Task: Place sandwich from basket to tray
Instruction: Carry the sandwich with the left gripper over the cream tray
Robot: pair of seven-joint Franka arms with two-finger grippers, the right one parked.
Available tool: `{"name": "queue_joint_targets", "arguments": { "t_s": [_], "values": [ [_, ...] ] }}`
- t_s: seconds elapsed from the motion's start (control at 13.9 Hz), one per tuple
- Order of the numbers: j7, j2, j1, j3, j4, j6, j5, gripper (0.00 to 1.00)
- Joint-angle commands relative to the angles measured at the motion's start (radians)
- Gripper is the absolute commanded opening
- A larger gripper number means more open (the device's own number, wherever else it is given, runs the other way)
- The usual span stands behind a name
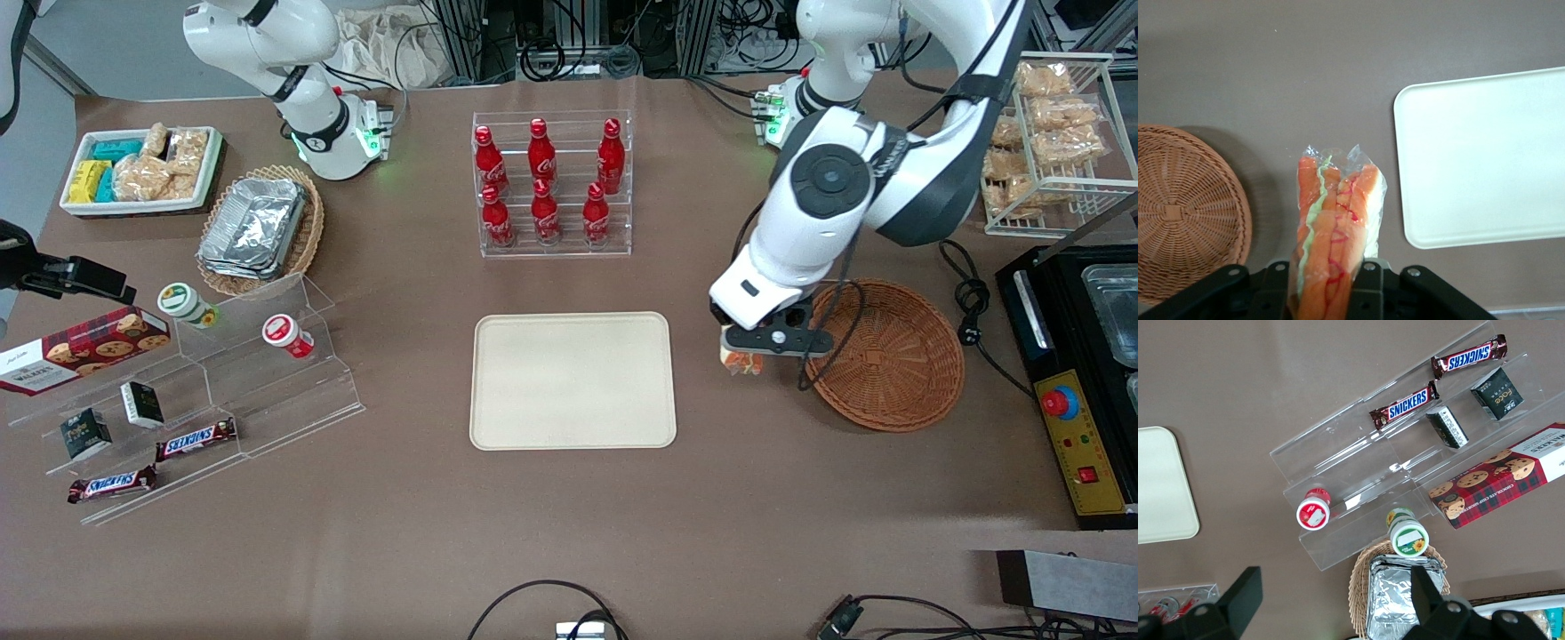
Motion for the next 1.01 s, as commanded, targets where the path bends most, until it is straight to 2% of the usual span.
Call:
{"name": "queue_joint_targets", "arguments": {
  "t_s": [0.0, 0.29, 0.51, 0.94],
  "values": [
    [-0.139, 0.115, -0.071, -0.004, 0.104, -0.02, 0.09, 0.22],
    [-0.248, 0.213, -0.14, -0.002, 0.155, -0.011, 0.162, 0.22],
    [-0.318, 0.296, -0.17, -0.002, 0.186, -0.004, 0.247, 0.22],
    [-0.345, 0.39, -0.224, 0.0, 0.257, 0.027, 0.261, 0.21]
  ]
}}
